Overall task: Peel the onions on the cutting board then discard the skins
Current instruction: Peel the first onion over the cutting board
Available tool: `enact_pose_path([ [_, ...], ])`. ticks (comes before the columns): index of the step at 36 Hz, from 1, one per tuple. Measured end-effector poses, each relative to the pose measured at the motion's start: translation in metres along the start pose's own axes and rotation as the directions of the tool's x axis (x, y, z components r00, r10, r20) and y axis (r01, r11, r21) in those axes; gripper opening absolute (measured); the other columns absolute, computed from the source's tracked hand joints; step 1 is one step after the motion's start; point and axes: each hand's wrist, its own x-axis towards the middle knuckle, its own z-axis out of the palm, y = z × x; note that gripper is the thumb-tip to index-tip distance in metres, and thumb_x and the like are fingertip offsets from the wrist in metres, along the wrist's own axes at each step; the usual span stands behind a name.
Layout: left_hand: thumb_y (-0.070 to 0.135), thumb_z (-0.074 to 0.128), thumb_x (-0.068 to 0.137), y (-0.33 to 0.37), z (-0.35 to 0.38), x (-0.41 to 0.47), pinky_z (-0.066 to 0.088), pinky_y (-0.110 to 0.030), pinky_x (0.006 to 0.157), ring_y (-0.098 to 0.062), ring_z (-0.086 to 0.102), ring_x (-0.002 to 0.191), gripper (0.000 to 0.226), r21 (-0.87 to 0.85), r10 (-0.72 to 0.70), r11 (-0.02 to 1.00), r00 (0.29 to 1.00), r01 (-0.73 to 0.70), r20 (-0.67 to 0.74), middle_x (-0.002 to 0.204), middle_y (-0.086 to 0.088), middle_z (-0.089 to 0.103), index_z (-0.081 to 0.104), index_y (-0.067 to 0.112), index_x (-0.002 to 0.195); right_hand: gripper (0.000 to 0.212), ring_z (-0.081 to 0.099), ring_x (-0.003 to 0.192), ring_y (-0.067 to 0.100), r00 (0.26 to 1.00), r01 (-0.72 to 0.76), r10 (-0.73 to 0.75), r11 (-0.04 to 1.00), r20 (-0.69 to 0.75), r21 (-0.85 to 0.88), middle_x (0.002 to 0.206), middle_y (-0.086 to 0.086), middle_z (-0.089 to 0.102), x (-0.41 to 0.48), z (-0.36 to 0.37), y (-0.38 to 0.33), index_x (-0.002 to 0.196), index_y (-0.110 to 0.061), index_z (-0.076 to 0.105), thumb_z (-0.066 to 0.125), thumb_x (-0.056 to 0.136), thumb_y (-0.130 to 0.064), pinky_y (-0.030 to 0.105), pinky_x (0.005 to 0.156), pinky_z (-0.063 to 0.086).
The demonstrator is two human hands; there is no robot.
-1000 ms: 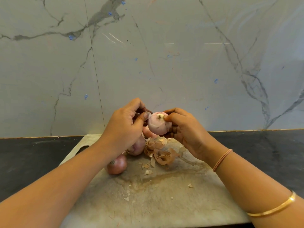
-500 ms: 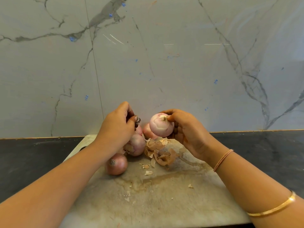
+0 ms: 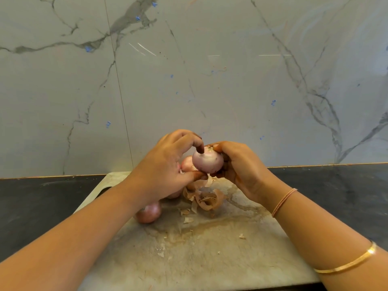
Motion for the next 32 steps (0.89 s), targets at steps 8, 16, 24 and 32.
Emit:
enact_pose_path([
  [8, 0.012, 0.076, 0.075, -0.0013, -0.0013, 0.0000, 0.025, -0.005, 0.088, 0.001, 0.031, 0.115, 0.035, 0.134, 0.047, 0.990, 0.998, -0.041, -0.042, 0.128, 0.007, 0.048, 0.053, 0.030, 0.094, 0.031, 0.056, 0.071, 0.019, 0.999, 0.010, -0.007, 0.998, 0.043, -0.063, 0.094, 0.017, 0.061, -0.0012, -0.0004, -0.0013, 0.113, -0.002, 0.062, 0.040, 0.100, -0.020, 0.028, 0.064, 0.048],
  [16, 0.015, 0.076, 0.076, -0.0036, -0.0018, 0.0003, 0.022, -0.004, 0.089, 0.004, 0.025, 0.115, 0.033, 0.149, 0.041, 0.988, 0.998, -0.033, -0.050, 0.132, 0.007, 0.046, 0.053, 0.031, 0.093, 0.030, 0.052, 0.075, 0.021, 0.994, -0.001, 0.006, 0.999, 0.112, -0.046, 0.094, 0.018, 0.058, -0.0038, -0.0003, -0.0016, 0.111, 0.000, 0.062, 0.046, 0.097, -0.021, 0.028, 0.066, 0.047],
  [24, 0.021, 0.077, 0.076, -0.0041, -0.0021, 0.0005, 0.021, -0.008, 0.091, 0.002, 0.023, 0.119, 0.034, 0.141, 0.034, 0.990, 0.999, -0.030, -0.027, 0.138, 0.007, 0.040, 0.052, 0.033, 0.096, 0.031, 0.053, 0.076, 0.023, 0.994, 0.013, -0.006, 0.997, 0.105, -0.072, 0.095, 0.020, 0.059, -0.0034, -0.0011, -0.0014, 0.110, 0.002, 0.063, 0.047, 0.097, -0.022, 0.031, 0.068, 0.046],
  [32, 0.020, 0.069, 0.074, -0.0042, -0.0008, 0.0000, 0.026, -0.031, 0.096, -0.013, 0.027, 0.127, 0.023, 0.164, 0.051, 0.985, 0.999, -0.050, -0.002, 0.139, 0.005, 0.041, 0.053, 0.029, 0.088, 0.029, 0.052, 0.075, 0.021, 0.990, 0.049, -0.032, 0.992, 0.137, -0.118, 0.104, 0.026, 0.061, -0.0034, -0.0015, -0.0009, 0.111, 0.000, 0.066, 0.047, 0.098, -0.018, 0.027, 0.063, 0.045],
])
